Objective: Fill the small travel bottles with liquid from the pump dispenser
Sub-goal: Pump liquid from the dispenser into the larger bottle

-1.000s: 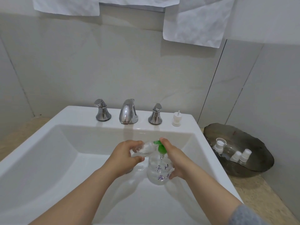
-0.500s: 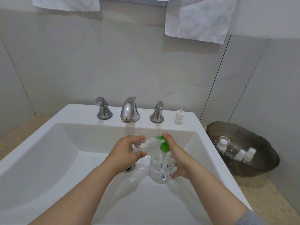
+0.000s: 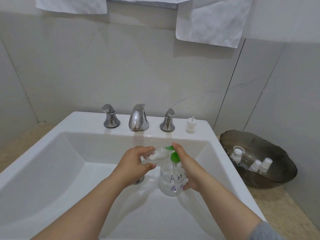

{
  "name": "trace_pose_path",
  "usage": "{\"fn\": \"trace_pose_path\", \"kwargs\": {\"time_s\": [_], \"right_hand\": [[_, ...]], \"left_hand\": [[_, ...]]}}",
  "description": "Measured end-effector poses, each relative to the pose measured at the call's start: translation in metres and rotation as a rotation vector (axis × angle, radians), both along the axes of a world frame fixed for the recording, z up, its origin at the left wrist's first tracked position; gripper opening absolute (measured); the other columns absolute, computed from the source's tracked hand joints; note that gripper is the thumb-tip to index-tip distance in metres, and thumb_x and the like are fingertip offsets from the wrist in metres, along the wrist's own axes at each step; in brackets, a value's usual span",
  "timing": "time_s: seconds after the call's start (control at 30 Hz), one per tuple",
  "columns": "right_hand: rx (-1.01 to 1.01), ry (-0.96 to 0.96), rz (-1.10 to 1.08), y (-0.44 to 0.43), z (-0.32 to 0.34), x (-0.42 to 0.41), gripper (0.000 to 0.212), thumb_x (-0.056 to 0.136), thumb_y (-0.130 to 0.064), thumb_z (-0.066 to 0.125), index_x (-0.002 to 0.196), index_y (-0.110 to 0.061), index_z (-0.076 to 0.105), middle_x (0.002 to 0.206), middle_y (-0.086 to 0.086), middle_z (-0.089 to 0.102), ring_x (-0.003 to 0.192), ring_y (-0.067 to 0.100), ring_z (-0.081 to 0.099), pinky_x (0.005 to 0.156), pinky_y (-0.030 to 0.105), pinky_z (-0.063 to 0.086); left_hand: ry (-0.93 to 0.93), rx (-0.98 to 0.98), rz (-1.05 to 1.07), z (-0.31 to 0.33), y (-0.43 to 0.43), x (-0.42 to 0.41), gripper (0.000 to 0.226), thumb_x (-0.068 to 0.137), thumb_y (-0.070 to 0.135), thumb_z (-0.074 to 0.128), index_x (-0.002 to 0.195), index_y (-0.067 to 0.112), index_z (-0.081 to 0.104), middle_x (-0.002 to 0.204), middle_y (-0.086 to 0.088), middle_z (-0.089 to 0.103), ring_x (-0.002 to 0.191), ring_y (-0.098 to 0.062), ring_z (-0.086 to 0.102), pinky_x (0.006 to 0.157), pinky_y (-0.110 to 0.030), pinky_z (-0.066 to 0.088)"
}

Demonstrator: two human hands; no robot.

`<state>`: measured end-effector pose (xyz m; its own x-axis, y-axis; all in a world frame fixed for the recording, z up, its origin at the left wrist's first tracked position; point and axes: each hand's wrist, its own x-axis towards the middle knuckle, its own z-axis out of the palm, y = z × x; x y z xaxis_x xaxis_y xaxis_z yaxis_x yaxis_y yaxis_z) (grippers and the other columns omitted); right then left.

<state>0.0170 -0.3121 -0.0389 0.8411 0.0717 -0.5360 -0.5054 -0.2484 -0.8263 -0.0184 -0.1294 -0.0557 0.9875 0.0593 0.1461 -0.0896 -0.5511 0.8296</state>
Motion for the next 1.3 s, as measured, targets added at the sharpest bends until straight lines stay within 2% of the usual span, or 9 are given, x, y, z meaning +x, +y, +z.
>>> {"fn": "trace_pose_path", "kwargs": {"time_s": [0.2, 0.33, 0.47, 0.57, 0.67, 0.8, 0.87, 0.97, 1.3], "right_hand": [[-0.015, -0.025, 0.017, -0.0017, -0.0003, 0.0004, 0.067, 0.086, -0.068, 0.046, 0.137, -0.023, 0.045, 0.126, 0.005, 0.043, 0.113, 0.038, 0.041, 0.094, 0.059, 0.038], [-0.033, -0.052, 0.004, -0.0002, 0.0031, -0.0019, 0.056, 0.090, -0.063, 0.044, 0.127, -0.021, 0.050, 0.118, 0.006, 0.046, 0.101, 0.034, 0.040, 0.091, 0.057, 0.040], [-0.059, -0.085, -0.019, 0.0022, 0.0046, -0.0037, 0.045, 0.092, -0.060, 0.043, 0.114, -0.022, 0.051, 0.112, 0.005, 0.045, 0.098, 0.031, 0.040, 0.094, 0.057, 0.042], [-0.053, -0.098, -0.036, 0.0009, 0.0024, -0.0060, 0.045, 0.091, -0.063, 0.043, 0.108, -0.022, 0.051, 0.104, 0.002, 0.046, 0.090, 0.026, 0.042, 0.093, 0.051, 0.042], [-0.034, -0.086, -0.035, 0.0008, -0.0005, -0.0060, 0.052, 0.087, -0.068, 0.044, 0.114, -0.024, 0.050, 0.111, 0.002, 0.045, 0.098, 0.027, 0.041, 0.088, 0.050, 0.041], [-0.039, -0.088, -0.029, 0.0025, 0.0008, -0.0044, 0.060, 0.084, -0.073, 0.042, 0.117, -0.024, 0.052, 0.117, 0.004, 0.046, 0.104, 0.031, 0.044, 0.095, 0.052, 0.039], [-0.025, -0.045, -0.025, 0.0024, 0.0016, -0.0032, 0.077, 0.081, -0.077, 0.042, 0.136, -0.024, 0.045, 0.136, 0.007, 0.043, 0.123, 0.038, 0.041, 0.100, 0.058, 0.034], [0.002, -0.008, -0.028, 0.0017, 0.0040, -0.0029, 0.082, 0.082, -0.076, 0.043, 0.145, -0.024, 0.036, 0.153, 0.006, 0.031, 0.141, 0.038, 0.026, 0.107, 0.061, 0.027], [0.024, 0.025, -0.013, 0.0010, 0.0047, -0.0033, 0.086, 0.078, -0.079, 0.045, 0.144, -0.025, 0.037, 0.152, 0.006, 0.033, 0.140, 0.039, 0.028, 0.107, 0.062, 0.026]], "left_hand": [[0.031, 0.042, -0.027, -0.0010, -0.0014, -0.0005, 0.053, 0.076, 0.014, 0.076, 0.126, 0.022, 0.060, 0.115, 0.008, 0.061, 0.105, -0.006, 0.056, 0.096, -0.023, 0.042], [0.022, 0.078, -0.025, -0.0006, -0.0015, -0.0012, 0.051, 0.077, 0.016, 0.075, 0.125, 0.024, 0.059, 0.114, 0.008, 0.061, 0.103, -0.006, 0.055, 0.086, -0.014, 0.037], [0.020, 0.068, -0.021, -0.0004, -0.0022, -0.0021, 0.049, 0.077, 0.015, 0.076, 0.123, 0.023, 0.061, 0.109, 0.010, 0.061, 0.086, 0.003, 0.054, 0.075, -0.005, 0.036], [0.021, 0.063, -0.021, -0.0001, -0.0021, -0.0020, 0.049, 0.076, 0.015, 0.076, 0.122, 0.023, 0.062, 0.110, 0.011, 0.062, 0.093, -0.001, 0.056, 0.076, -0.006, 0.037], [0.024, 0.051, -0.021, 0.0006, -0.0011, -0.0020, 0.047, 0.076, 0.016, 0.076, 0.120, 0.027, 0.062, 0.109, 0.012, 0.063, 0.098, -0.007, 0.057, 0.074, -0.003, 0.038], [-0.003, 0.029, -0.007, 0.0032, 0.0004, -0.0006, 0.042, 0.075, 0.017, 0.077, 0.108, 0.039, 0.062, 0.101, 0.005, 0.063, 0.079, -0.018, 0.054, 0.075, -0.019, 0.044], [-0.014, 0.023, -0.010, 0.0041, 0.0013, 0.0001, 0.043, 0.075, 0.018, 0.077, 0.110, 0.037, 0.063, 0.100, 0.007, 0.062, 0.077, -0.016, 0.053, 0.074, -0.020, 0.044], [-0.021, 0.012, -0.008, 0.0037, 0.0023, 0.0003, 0.044, 0.075, 0.019, 0.077, 0.112, 0.038, 0.062, 0.103, 0.008, 0.062, 0.078, -0.015, 0.053, 0.076, -0.020, 0.045], [-0.039, 0.028, -0.009, 0.0031, 0.0020, 0.0002, 0.044, 0.075, 0.019, 0.077, 0.106, 0.045, 0.059, 0.105, 0.009, 0.063, 0.084, -0.017, 0.056, 0.075, -0.016, 0.044]]}}
